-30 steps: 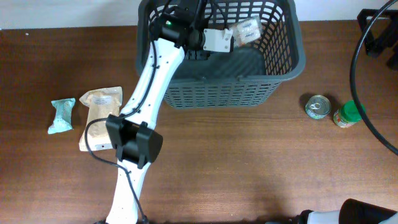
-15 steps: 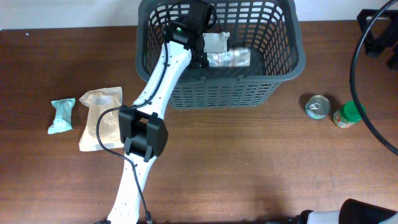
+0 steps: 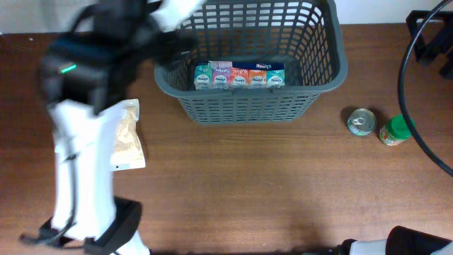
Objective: Pack container
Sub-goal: 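Move the left gripper to the tan paper bag and grasp it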
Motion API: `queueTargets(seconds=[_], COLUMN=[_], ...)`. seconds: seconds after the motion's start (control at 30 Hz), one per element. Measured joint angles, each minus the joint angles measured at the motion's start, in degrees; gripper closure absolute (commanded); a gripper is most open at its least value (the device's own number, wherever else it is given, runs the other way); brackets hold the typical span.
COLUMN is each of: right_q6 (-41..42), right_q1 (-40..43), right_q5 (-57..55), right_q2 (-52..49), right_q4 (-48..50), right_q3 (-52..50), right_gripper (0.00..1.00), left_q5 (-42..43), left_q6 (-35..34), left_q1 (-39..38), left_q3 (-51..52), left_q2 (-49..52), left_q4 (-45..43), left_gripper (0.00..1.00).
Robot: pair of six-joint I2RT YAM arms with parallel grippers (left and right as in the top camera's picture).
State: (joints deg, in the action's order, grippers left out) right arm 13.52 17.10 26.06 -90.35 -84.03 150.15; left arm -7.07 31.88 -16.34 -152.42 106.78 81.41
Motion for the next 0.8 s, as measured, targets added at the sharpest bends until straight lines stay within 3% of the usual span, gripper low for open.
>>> queueTargets(seconds=[0.2,0.33,0.6,0.8], right_q6=[0.00,0.00,0.02,0.02], right_q1=[0.00,0.00,0.00,0.00], right_q5=[0.00,0.02,0.02,0.00], right_q2=[0.00,0.00,0.00,0.00], right_q4=[0.00,0.00,0.02,0.00], right_q3=[0.00,0.00,0.00,0.00], right_gripper=[0.01,0.01,0.01,0.01], left_q5=[0.55,4.87,7.82,6.40], left_q6=[-18.56,-24.41,-23.74,-23.37], left_q1=[16.33,25.16,30.23,30.56], left_q3=[3.67,13.09,41.46,54.34], left_q2=[4.42,9.75,13.20,14.62], left_q4=[11.89,13.38,-1.84,-11.21], left_gripper=[0.01,0.01,0.01,0.01])
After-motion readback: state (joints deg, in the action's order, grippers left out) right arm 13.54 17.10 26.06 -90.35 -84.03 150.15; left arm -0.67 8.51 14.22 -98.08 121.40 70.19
